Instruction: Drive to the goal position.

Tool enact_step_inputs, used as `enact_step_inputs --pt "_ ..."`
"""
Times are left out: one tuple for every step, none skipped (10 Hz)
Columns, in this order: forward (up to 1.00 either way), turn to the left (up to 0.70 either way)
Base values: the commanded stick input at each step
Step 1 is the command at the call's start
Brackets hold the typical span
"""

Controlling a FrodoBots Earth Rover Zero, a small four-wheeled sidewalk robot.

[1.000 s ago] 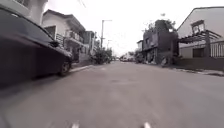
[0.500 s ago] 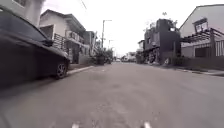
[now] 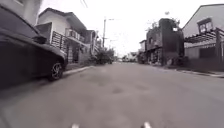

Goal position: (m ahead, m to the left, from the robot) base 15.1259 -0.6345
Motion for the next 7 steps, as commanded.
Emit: enact_step_inputs --pt "0.7 0.0" --pt "0.7 0.0" --pt "0.7 0.06" --pt "0.7 0.06" --pt "0.7 0.0" --pt "0.7 0.0" --pt "0.7 0.01"
